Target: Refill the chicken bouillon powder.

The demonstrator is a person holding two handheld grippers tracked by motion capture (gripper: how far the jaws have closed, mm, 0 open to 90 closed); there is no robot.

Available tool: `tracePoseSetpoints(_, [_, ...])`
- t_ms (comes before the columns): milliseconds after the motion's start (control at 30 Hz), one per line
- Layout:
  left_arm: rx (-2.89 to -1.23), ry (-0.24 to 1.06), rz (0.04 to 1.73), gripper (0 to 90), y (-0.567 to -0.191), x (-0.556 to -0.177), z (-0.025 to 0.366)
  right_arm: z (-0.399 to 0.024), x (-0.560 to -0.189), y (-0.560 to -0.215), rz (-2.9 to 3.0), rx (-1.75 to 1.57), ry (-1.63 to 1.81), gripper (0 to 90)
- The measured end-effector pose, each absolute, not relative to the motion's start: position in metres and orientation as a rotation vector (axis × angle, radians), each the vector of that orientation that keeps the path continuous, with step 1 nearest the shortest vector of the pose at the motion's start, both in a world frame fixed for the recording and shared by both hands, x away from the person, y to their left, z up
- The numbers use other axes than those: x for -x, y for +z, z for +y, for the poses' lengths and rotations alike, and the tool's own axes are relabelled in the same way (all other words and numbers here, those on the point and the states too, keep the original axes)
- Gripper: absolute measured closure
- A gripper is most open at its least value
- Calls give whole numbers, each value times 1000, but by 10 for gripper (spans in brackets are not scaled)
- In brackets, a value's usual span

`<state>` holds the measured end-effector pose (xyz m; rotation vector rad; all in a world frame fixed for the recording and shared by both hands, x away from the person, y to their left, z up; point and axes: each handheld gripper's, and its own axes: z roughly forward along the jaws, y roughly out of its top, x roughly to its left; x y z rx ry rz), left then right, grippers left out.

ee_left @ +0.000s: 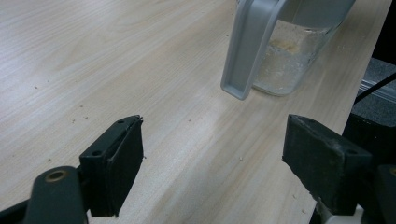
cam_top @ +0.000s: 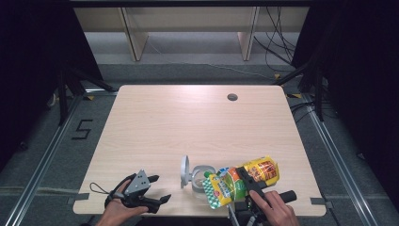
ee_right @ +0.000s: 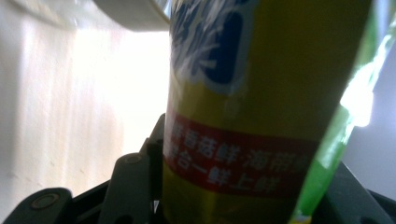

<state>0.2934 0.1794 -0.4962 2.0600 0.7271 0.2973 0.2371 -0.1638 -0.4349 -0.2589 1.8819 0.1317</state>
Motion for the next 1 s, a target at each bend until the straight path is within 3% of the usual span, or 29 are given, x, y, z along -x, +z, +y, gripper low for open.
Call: tracePoseSetpoints(1000, [-2048,304,738,195,-498,-294,179,-151,-230,-431,1718,583,-157,574])
